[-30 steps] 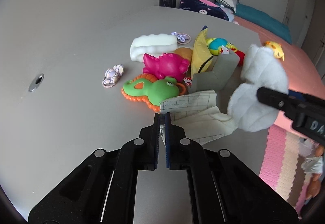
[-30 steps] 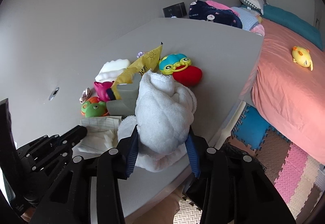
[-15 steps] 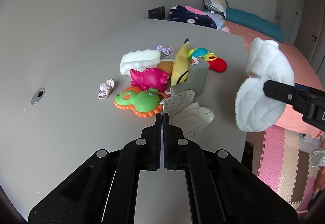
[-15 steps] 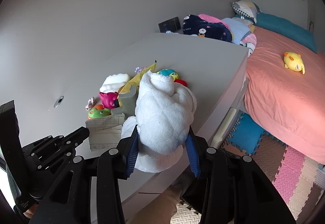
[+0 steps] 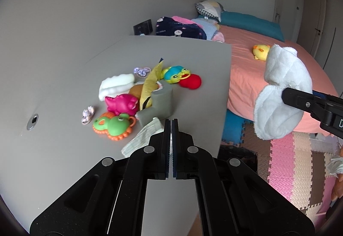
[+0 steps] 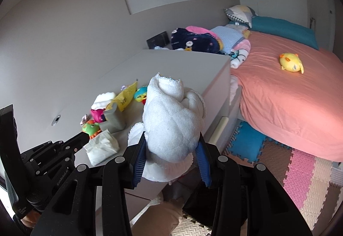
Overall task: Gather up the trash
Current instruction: 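Lift the paper sheet and white towel and carry both toward the floor bin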
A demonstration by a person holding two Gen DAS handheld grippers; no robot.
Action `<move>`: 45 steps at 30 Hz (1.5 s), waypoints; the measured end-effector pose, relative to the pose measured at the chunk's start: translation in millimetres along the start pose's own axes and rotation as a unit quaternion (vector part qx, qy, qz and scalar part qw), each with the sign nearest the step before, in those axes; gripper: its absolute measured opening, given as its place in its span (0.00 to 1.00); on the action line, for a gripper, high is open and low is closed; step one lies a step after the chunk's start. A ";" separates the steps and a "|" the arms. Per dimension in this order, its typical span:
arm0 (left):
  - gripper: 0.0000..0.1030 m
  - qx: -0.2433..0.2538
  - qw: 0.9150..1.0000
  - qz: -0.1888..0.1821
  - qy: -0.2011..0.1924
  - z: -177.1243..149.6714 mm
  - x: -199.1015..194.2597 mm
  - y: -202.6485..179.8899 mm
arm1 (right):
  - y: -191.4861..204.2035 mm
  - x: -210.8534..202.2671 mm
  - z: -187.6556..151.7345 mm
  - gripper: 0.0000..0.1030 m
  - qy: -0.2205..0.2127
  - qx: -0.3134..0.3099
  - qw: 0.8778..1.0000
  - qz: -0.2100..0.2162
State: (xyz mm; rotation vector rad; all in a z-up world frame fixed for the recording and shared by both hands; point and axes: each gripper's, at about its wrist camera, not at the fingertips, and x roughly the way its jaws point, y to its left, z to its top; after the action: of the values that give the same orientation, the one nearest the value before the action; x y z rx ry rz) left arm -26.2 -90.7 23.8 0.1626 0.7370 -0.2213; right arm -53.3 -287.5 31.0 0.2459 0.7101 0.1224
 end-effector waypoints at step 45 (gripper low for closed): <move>0.06 0.019 0.997 -0.027 0.069 -22.5 49.9 39.6 | -13.7 21.7 -6.4 0.43 0.029 0.015 0.999 0.007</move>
State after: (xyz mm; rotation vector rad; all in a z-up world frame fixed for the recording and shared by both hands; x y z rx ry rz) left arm 5.2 -54.6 -23.9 0.1957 0.8760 -0.2785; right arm -40.8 -295.3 9.1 0.2768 0.7686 0.1324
